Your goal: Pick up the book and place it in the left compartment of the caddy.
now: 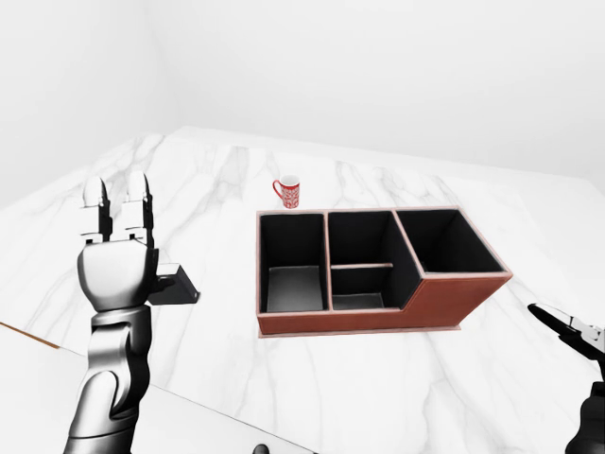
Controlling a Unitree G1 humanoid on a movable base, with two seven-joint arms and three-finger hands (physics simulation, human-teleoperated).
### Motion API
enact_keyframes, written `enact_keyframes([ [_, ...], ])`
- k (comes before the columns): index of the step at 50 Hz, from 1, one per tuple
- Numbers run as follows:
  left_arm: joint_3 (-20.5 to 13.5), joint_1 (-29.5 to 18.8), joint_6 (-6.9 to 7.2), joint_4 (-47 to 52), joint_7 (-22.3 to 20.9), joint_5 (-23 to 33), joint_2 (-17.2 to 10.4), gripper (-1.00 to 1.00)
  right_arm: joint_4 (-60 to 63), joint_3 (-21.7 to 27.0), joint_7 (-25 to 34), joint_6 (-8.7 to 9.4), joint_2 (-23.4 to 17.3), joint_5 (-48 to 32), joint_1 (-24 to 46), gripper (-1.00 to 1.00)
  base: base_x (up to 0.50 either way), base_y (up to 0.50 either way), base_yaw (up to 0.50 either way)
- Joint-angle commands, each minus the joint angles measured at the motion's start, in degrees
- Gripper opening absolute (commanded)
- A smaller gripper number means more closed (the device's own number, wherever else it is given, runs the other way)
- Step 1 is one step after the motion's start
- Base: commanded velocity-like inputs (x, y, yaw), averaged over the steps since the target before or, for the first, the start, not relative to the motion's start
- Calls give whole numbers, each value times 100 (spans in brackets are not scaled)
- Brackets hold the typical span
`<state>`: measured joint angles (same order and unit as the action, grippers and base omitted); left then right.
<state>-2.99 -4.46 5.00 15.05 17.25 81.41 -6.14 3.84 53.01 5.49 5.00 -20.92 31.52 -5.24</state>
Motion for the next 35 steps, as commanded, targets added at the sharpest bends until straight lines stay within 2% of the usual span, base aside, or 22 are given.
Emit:
enact_keyframes([
  [1,15,5,0,-33,18,-72,-9,100,-5,-6,0,0,0,-12,1,100,0,0,0],
  [14,24,5,0,-33,20,-78,-17,100,-5,-6,1,0,0,-12,1,100,0,0,0],
  [20,-61,-256,0,-491,-158,-254,-133,100,37,-73,109,0,44,48,10,100,0,0,0],
  [24,-102,-249,0,-541,-134,-313,-168,100,-110,-154,155,-45,70,-53,14,100,0,0,0],
  [29,-116,-211,0,-534,-152,-398,-190,100,-55,-118,158,0,40,-13,-6,100,0,0,0],
  [35,-132,-269,0,-901,-361,-403,-259,100,-71,-140,269,-40,81,-29,-25,100,0,0,0],
])
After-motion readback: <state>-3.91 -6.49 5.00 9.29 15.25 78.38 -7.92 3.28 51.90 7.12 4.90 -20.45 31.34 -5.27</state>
